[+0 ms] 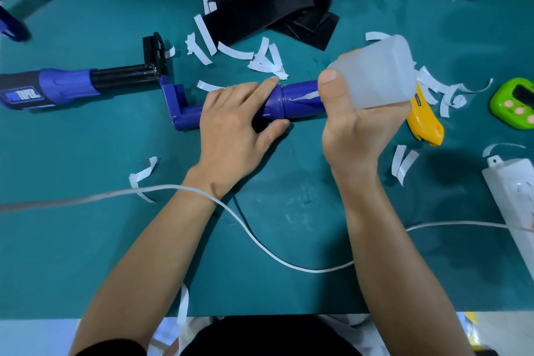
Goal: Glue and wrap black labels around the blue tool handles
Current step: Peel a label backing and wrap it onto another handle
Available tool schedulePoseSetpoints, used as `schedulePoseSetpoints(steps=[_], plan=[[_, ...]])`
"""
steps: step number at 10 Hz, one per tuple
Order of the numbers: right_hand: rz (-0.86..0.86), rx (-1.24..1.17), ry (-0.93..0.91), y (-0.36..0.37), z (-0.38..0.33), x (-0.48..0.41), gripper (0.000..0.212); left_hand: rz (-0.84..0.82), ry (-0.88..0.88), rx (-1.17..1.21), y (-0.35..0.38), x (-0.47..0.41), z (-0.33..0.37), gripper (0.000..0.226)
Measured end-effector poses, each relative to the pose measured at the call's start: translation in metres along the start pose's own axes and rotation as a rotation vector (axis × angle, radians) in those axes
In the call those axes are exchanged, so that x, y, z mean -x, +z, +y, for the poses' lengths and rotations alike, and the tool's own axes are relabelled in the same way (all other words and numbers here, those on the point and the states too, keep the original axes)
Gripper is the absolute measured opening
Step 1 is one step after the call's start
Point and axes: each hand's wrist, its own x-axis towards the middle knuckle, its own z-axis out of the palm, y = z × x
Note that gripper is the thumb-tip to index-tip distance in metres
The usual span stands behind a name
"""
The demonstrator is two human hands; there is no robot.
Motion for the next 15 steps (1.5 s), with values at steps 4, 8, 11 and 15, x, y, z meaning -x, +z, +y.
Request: schedulePoseSetpoints(steps=[4,8,11,15], plan=[[0.010,0.000,0.002,0.001,0.000,0.001,0.035,-0.006,-0.002,-0.004,-0.001,0.000,0.001,0.058],[0.022,0.025,-0.005,-0.001,-0.001,0.001,0.032,-0.014,0.001,-0.005,-0.001,0.000,0.001,0.059],[0.059,0.050,-0.003,-0.004,-0.002,0.000,0.026,-0.016,0.001,-0.009,-0.001,0.000,0.000,0.059],[0.122,0.113,-0.024,-0.013,-0.002,-0.003,0.024,-0.018,0.008,-0.015,0.000,0.001,-0.001,0.058]])
